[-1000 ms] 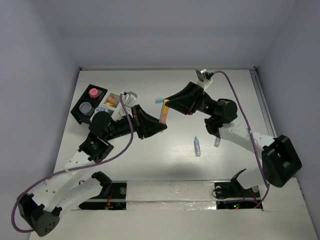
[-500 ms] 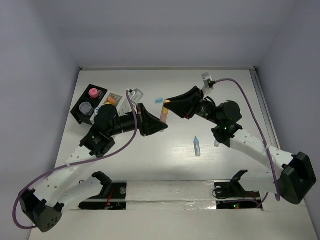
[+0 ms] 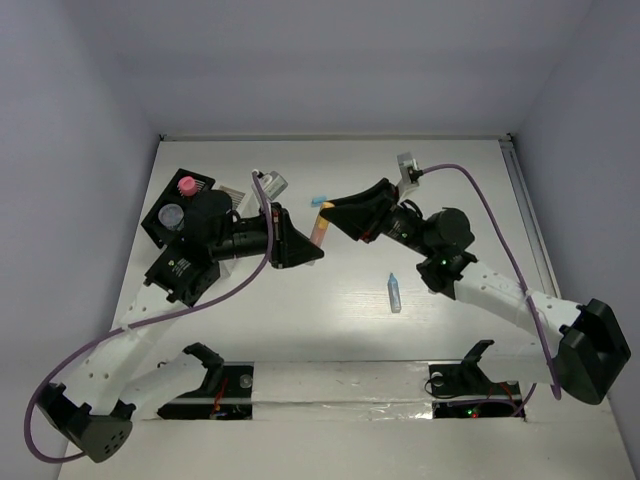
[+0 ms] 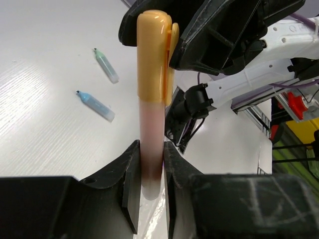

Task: Sort the stationery into containers
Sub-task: Close the pen cap on the pen.

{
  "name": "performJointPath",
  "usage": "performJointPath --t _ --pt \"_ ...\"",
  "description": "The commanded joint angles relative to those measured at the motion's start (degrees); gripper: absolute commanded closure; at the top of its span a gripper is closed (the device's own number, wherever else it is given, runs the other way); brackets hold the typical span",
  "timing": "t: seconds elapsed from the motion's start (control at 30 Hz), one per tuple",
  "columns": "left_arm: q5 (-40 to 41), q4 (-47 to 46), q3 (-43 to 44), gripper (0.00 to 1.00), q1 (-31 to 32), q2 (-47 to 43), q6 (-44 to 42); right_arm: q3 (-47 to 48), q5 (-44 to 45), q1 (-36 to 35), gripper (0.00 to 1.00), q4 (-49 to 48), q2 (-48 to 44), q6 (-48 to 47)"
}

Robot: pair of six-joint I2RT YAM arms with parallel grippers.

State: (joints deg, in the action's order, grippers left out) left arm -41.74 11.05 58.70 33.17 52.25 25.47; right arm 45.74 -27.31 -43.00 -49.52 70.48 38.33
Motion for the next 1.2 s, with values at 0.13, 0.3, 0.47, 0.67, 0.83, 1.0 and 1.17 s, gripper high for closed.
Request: performJointPath --t 0.13,0.3,0.47,0.67,0.83,1.0,1.17 --pt "6.67 -32.06 12.93 1.0 -6.0 -1.45 1.6 -8.47 -22.96 -7.01 1.0 23.41 7.3 -4.14" --pt "4.65 -33.54 12.24 1.0 -6.62 0.83 3.09 -8.3 -23.31 -7.01 1.0 24.82 7.48 -4.75" --pt "7.28 -32.23 6.45 1.0 -6.62 -0.48 1.69 -5.05 -24.45 -7.01 1.0 21.31 8.01 -2.21" --pt "9.92 -25.65 9.4 1.0 -10.04 -1.01 -2.71 -3.9 -27.18 -8.59 1.0 21.38 12.57 -1.41" --pt "6.58 -26.52 8.37 1.0 -10.67 -0.48 -1.75 -3.9 -23.5 -8.59 1.0 17.8 11.7 1.13" --pt "8.95 -23.19 0.81 0.85 -10.67 -5.3 -2.0 0.22 -19.02 -6.32 1.0 11.82 12.22 6.14" --pt "11.06 -15.72 -4.37 0.71 -10.67 -10.49 -3.76 5.66 -16.64 -2.88 1.0 2.0 15.73 15.18"
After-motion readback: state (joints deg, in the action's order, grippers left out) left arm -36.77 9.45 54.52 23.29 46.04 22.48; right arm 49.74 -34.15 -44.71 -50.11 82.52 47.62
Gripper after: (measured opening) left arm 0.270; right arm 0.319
